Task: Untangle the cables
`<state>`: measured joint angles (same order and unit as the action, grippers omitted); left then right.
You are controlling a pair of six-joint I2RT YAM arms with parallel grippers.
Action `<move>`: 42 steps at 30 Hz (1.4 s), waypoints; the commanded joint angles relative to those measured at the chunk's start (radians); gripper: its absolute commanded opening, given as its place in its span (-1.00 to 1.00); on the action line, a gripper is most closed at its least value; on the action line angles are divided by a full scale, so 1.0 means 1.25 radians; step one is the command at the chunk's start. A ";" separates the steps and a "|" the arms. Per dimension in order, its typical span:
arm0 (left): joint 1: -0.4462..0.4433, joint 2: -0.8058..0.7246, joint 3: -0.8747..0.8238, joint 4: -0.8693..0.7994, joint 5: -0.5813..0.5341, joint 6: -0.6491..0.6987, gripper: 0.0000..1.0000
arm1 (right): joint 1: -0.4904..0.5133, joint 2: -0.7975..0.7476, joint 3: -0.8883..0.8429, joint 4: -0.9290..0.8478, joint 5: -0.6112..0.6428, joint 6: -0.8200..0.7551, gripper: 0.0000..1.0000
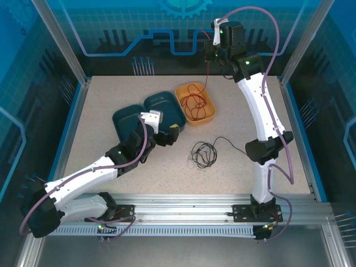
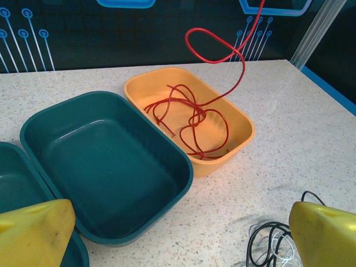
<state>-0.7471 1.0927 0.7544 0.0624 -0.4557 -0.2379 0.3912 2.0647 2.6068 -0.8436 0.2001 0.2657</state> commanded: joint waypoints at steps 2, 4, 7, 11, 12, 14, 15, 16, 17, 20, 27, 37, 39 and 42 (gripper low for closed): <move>0.012 -0.013 -0.013 -0.012 -0.019 -0.025 0.99 | -0.014 0.023 -0.010 0.045 -0.015 0.024 -1.00; 0.014 -0.015 -0.013 -0.018 -0.015 -0.032 0.98 | -0.014 0.032 -0.035 0.049 -0.014 0.025 -1.00; 0.020 -0.015 -0.011 -0.035 -0.009 -0.040 0.98 | -0.015 0.046 -0.050 0.039 -0.001 0.019 -1.00; 0.032 -0.013 -0.014 -0.035 0.001 -0.050 0.98 | -0.020 0.059 -0.077 0.024 0.008 0.013 -1.00; 0.034 -0.011 -0.015 -0.033 0.004 -0.052 0.99 | -0.020 0.061 -0.088 0.021 0.011 0.012 -1.00; 0.039 -0.006 -0.016 -0.032 0.013 -0.062 0.99 | -0.018 0.064 -0.121 0.028 0.021 0.010 -1.00; 0.041 -0.003 -0.015 -0.033 0.022 -0.066 0.98 | -0.018 0.065 -0.142 0.037 0.025 0.006 -1.00; 0.042 0.001 -0.014 -0.033 0.032 -0.068 0.98 | -0.018 0.069 -0.157 0.046 0.029 0.002 -1.00; 0.043 0.004 -0.013 -0.033 0.037 -0.070 0.98 | -0.018 0.075 -0.164 0.049 0.031 -0.003 -1.00; 0.045 0.017 -0.009 -0.033 0.053 -0.076 0.98 | -0.017 0.102 -0.153 0.048 0.037 -0.030 -1.00; 0.049 0.048 0.002 -0.028 0.078 -0.088 0.98 | -0.012 0.185 -0.110 0.030 0.068 -0.089 -1.00; 0.061 0.085 0.012 -0.024 0.111 -0.091 0.99 | -0.012 0.313 0.003 0.068 0.160 -0.139 -1.00; 0.068 0.094 0.017 -0.024 0.122 -0.095 0.98 | -0.012 0.322 0.004 0.098 0.178 -0.146 -1.00; 0.077 0.107 0.022 -0.023 0.138 -0.098 0.98 | -0.012 0.329 0.007 0.139 0.195 -0.144 -1.00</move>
<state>-0.6655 1.2125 0.7498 0.0307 -0.3206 -0.3424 0.3786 2.4607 2.5664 -0.7536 0.3927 0.1059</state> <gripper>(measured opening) 0.991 0.062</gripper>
